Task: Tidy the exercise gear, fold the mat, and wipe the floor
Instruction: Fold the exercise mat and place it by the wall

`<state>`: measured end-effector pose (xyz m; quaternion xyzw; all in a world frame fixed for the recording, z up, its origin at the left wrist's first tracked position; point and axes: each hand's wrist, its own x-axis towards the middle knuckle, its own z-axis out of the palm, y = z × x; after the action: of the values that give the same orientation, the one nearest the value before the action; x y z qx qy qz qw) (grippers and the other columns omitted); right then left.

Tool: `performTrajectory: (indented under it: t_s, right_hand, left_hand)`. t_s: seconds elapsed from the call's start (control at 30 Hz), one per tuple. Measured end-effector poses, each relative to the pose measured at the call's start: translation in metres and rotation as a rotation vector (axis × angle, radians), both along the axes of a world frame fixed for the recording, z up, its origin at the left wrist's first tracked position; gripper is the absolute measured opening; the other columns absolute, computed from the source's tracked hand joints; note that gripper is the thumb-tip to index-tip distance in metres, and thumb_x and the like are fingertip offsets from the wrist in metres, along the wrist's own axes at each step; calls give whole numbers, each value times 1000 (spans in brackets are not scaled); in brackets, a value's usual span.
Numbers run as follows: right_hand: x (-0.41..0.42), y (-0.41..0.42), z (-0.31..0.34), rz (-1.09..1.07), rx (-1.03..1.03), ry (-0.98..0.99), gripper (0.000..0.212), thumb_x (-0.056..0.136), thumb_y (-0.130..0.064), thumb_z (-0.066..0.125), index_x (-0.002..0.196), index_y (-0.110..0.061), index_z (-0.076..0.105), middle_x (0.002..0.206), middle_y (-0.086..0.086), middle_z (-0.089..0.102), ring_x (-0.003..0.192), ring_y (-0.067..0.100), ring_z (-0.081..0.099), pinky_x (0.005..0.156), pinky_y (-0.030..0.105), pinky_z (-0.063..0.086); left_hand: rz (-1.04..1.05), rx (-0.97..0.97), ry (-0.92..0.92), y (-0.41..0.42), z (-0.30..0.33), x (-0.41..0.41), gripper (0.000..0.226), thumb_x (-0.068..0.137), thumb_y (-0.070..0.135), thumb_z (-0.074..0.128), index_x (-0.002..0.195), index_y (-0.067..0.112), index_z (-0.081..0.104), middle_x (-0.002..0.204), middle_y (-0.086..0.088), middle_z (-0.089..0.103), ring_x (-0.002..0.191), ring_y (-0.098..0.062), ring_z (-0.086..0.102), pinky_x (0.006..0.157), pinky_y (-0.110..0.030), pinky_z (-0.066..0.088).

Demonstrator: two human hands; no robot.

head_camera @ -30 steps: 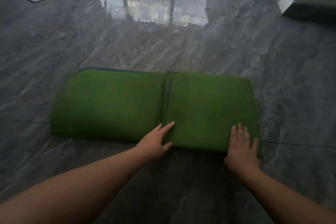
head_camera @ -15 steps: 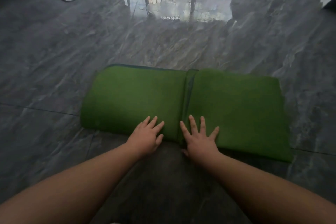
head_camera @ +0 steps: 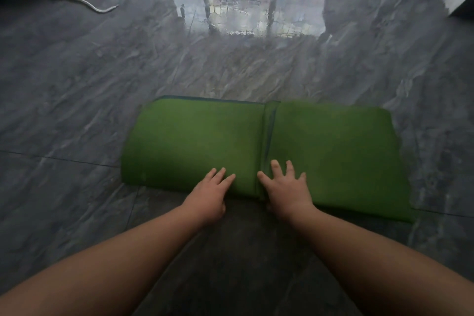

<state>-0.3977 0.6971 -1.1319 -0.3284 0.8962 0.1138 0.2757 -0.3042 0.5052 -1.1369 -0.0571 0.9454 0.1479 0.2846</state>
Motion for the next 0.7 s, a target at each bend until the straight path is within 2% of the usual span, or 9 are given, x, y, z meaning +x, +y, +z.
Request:
performTrajectory:
  t_s: [0.17, 0.27, 0.33, 0.43, 0.5, 0.6, 0.7]
  right_hand:
    - [-10, 15, 18, -38, -160, 38, 81, 86, -44, 66, 152, -31, 20, 162, 12, 19, 148, 39, 23, 113, 59, 33]
    - [-14, 28, 34, -117, -422, 98, 72, 80, -34, 70, 146, -25, 43, 155, 11, 40, 139, 35, 44, 104, 50, 45]
    - [-22, 36, 46, -208, -633, 160, 67, 74, -24, 74, 138, -20, 54, 148, 11, 50, 131, 32, 53, 97, 46, 51]
    - [-38, 36, 72, -370, -895, 190, 64, 74, -10, 72, 136, -15, 56, 146, 10, 53, 134, 25, 51, 108, 34, 40]
    - [-47, 33, 92, -466, -1013, 199, 61, 75, -6, 67, 135, -15, 56, 144, 6, 54, 134, 19, 48, 110, 23, 32]
    - [-58, 34, 124, -550, -1214, 219, 55, 76, -11, 63, 130, -20, 58, 134, -4, 60, 125, 11, 54, 107, 22, 40]
    - [-64, 35, 153, -575, -1367, 222, 52, 79, -1, 67, 124, -25, 58, 117, -20, 59, 105, -1, 59, 92, 15, 47]
  left_hand:
    - [-51, -114, 140, 12, 8, -11, 86, 93, 24, 54, 156, 34, -3, 166, 0, -2, 152, -24, -1, 121, -47, 11]
    - [-9, -149, 211, 21, 22, -24, 82, 94, 27, 51, 155, 35, -2, 166, 2, 3, 151, -22, 5, 117, -50, 17]
    - [13, -123, 271, 27, 33, -35, 77, 96, 29, 47, 156, 34, 0, 165, 2, 9, 150, -21, 14, 113, -47, 27]
    - [137, 88, 432, 39, 55, -57, 72, 94, 27, 48, 157, 30, 12, 162, 2, 26, 146, -19, 27, 113, -39, 34]
    - [249, 296, 522, 48, 78, -73, 69, 92, 19, 52, 155, 26, 24, 158, 1, 34, 145, -15, 31, 117, -31, 29]
    - [314, 491, 627, 61, 114, -89, 67, 90, 15, 60, 152, 21, 33, 155, 0, 40, 142, -9, 35, 116, -21, 24]
    - [321, 626, 705, 70, 137, -94, 69, 86, 25, 63, 150, 20, 38, 150, 1, 45, 137, -8, 41, 116, -28, 32]
